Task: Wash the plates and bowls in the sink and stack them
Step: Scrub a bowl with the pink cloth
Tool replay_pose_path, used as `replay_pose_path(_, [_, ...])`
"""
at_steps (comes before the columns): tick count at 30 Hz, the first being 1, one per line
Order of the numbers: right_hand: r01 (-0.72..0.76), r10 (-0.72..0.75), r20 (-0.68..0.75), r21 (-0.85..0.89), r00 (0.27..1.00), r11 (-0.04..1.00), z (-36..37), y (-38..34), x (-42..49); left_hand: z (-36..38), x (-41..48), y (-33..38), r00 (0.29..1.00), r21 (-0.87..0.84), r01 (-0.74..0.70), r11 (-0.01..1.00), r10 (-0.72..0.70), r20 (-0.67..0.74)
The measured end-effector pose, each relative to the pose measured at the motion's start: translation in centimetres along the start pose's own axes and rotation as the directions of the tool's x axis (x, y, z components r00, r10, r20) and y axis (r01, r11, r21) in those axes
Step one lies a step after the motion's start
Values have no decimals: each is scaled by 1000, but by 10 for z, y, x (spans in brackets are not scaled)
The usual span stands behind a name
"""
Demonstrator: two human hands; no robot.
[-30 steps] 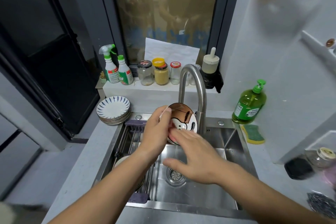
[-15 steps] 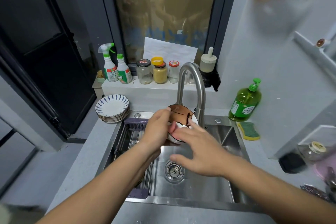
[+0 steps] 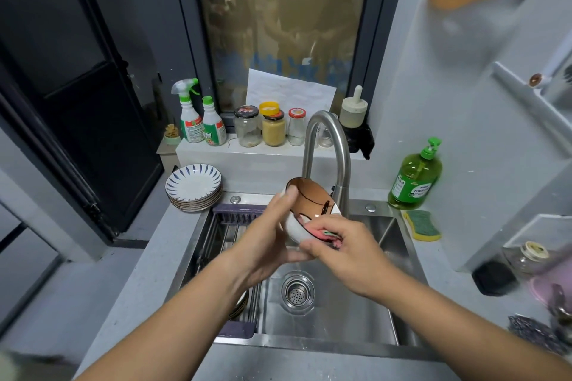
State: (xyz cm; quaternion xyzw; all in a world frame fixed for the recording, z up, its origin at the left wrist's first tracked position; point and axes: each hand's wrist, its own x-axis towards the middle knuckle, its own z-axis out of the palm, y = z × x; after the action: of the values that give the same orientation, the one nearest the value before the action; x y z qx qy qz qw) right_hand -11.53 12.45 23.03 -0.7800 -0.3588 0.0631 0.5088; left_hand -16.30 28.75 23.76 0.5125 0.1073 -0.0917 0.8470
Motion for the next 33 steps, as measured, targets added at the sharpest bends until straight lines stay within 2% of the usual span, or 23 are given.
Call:
replay_pose_path(2, [-61,63,-12,115,998,991,4,-7,0,-2,0,-15,991,-161,-106,981,118,64])
replay_pose_path(3, [-65,67,-12,123,998,990,6,-11,0,-2,1,-20,985,-202,-157,967,169,44])
replay_pose_path(6, [-2,0,37,54,999,999,8,-16,0,0,1,-21,978,-182,-207,961,201,-54])
replay_pose_path(8, [99,-91,83,-101,992,990,4,-13,0,0,0,-16,990,-172,-136,976,129,-49])
replay_pose_path(10, [231,-205,145,-197,968,953,-6,-7,0,-4,-2,-9,999,-207,-24,978,32,32])
replay_pose_path(13, [396,-347,217,-253,912,883,-22,0,0,-13,-3,3,967,-227,214,950,-172,190])
replay_pose_path(15, [413,-363,220,-259,906,873,-22,2,-2,-17,-3,5,927,-201,310,929,-249,279])
replay_pose_path(16, [398,-355,201,-256,913,881,-20,2,-3,-16,-5,3,915,-204,311,928,-234,330])
replay_pose_path(18, [329,-310,122,-192,943,925,-11,0,-8,-12,-5,-6,922,-303,228,925,-105,371])
replay_pose_path(20, [268,-266,28,-128,963,955,-2,-2,-12,-6,-7,-16,955,-407,97,908,31,296])
replay_pose_path(22, [244,-247,-8,-124,969,962,5,-4,-14,0,-10,-21,974,-469,30,882,80,213])
replay_pose_path(24, [262,-261,30,-136,965,955,5,-4,-16,6,-13,-16,984,-422,44,906,32,173])
replay_pose_path(26, [325,-309,105,-207,945,923,-3,0,-16,4,-12,-10,985,-373,119,920,-63,159])
replay_pose_path(29, [445,-399,207,-279,893,851,-19,6,-13,-6,-6,-9,947,-303,287,909,-221,235])
replay_pose_path(33, [458,-427,174,-222,887,861,-26,9,-10,-12,-3,-12,908,-206,292,934,-203,365])
